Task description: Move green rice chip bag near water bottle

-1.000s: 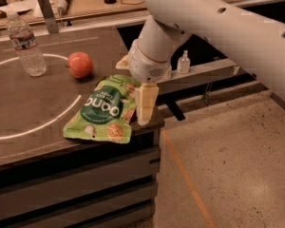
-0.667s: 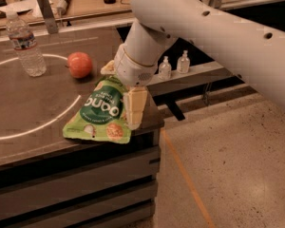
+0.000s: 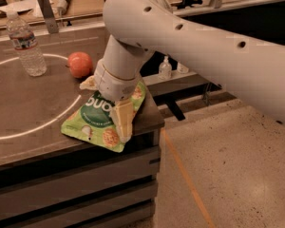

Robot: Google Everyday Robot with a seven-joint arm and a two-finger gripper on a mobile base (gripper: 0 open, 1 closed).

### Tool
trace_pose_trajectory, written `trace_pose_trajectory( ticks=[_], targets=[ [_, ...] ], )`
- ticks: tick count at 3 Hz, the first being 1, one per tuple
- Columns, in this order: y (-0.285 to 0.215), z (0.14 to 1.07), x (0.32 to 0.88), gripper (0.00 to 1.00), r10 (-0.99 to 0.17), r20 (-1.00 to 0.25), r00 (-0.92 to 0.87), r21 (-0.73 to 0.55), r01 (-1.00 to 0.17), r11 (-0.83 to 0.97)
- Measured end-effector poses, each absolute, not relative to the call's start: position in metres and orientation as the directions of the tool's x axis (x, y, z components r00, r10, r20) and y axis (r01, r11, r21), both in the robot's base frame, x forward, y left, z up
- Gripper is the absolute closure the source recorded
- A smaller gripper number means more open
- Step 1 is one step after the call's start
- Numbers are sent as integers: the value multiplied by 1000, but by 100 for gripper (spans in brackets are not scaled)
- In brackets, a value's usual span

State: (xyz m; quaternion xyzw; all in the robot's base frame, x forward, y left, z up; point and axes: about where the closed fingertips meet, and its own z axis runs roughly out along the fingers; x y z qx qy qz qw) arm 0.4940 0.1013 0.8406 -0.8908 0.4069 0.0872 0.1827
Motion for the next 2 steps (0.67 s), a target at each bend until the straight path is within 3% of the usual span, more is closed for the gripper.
trace_pose_trajectory(
  ticks=[1,2],
  targets=[
    [108,830,487,16,-667,-287,688,-250,-726,-641],
    [108,825,488,47,-681,-278,677,-234,-736,-636]
  ],
)
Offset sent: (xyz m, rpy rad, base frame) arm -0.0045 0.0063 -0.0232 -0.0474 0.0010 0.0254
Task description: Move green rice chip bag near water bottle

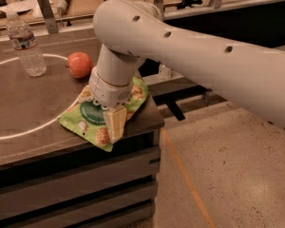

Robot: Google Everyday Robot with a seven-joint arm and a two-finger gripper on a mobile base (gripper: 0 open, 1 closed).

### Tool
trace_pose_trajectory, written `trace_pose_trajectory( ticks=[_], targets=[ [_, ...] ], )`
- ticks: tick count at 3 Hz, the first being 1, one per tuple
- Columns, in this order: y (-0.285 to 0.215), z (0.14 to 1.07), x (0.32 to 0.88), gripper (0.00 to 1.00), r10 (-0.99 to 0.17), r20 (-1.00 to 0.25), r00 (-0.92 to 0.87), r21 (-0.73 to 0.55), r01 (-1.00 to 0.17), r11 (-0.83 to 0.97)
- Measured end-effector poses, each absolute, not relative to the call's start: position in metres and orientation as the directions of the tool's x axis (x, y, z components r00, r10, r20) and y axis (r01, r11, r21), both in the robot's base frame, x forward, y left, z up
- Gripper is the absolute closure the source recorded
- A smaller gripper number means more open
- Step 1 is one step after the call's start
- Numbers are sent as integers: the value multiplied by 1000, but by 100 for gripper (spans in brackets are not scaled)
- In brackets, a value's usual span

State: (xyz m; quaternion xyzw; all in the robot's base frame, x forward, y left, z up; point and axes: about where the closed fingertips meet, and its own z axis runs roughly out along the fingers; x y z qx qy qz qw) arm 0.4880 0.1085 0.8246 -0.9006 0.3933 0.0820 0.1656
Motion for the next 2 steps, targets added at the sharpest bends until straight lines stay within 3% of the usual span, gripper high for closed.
trace_pose_trajectory(
  ticks=[2],
  targets=[
    [101,834,492,93,-728,-272,629,-197,-778,-597]
  ],
)
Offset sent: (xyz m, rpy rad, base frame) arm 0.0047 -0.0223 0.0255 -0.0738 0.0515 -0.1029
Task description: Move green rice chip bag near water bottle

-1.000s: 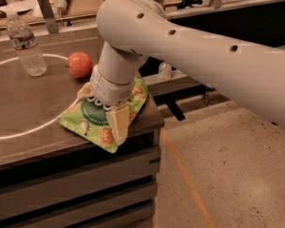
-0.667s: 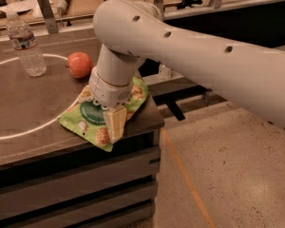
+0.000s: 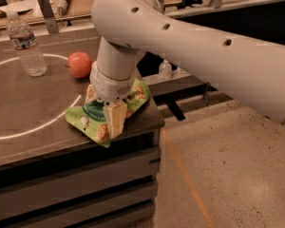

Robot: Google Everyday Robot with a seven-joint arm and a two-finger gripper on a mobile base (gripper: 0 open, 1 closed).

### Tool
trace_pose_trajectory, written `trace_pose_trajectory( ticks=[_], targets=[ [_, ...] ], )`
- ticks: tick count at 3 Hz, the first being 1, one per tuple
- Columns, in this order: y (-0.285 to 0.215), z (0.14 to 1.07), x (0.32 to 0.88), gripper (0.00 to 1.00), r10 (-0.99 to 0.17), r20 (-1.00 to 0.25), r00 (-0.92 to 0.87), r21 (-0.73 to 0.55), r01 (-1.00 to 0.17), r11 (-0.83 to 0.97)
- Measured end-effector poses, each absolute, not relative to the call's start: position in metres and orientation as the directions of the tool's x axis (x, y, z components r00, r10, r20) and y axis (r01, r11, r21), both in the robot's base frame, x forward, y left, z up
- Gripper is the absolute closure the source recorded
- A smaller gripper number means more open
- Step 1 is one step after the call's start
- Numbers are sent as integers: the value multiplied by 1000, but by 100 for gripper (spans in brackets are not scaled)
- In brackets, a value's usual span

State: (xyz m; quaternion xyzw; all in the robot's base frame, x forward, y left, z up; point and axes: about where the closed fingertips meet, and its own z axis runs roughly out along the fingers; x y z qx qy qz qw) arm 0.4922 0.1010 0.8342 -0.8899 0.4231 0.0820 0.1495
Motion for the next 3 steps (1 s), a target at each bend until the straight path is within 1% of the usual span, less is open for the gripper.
trace_pose_trajectory(
  ticks=[1,2,3],
  targets=[
    [91,846,490,100,-753,-247,610,-169,-792,-587],
    [65,848,496,100,-815,-173,553,-142,-833,-535],
    [65,848,496,100,-815,-173,553,-142,-833,-535]
  ],
)
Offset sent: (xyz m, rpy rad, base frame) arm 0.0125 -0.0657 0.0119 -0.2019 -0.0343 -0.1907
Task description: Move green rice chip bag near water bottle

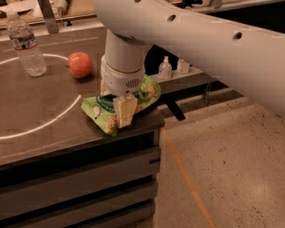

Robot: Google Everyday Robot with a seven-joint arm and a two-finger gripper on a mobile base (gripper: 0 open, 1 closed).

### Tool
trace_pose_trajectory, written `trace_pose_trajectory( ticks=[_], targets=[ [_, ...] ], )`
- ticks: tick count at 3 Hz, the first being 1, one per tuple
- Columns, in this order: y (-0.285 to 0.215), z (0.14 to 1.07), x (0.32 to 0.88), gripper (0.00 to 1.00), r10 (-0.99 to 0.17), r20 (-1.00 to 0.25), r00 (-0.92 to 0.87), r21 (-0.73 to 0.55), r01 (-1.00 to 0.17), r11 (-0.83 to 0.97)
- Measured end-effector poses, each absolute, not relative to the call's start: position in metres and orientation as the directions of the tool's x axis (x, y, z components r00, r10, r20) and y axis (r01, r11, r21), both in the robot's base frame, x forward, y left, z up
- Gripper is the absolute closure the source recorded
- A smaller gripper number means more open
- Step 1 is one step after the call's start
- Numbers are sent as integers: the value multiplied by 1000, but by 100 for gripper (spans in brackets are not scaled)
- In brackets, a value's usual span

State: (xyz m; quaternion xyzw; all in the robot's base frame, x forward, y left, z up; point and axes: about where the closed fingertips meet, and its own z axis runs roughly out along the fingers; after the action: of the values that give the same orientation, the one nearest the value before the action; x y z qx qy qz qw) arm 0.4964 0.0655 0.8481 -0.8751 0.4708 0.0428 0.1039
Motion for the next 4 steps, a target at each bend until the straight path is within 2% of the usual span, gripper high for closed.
trace_pose_trajectory(
  ticks=[1,3,4],
  targets=[
    [66,859,501,100,-811,-137,568,-178,-820,-544],
    [83,976,539,100,-744,174,645,-465,-613,-639],
    [87,999,560,100,-747,216,629,-508,-582,-636]
  ],
)
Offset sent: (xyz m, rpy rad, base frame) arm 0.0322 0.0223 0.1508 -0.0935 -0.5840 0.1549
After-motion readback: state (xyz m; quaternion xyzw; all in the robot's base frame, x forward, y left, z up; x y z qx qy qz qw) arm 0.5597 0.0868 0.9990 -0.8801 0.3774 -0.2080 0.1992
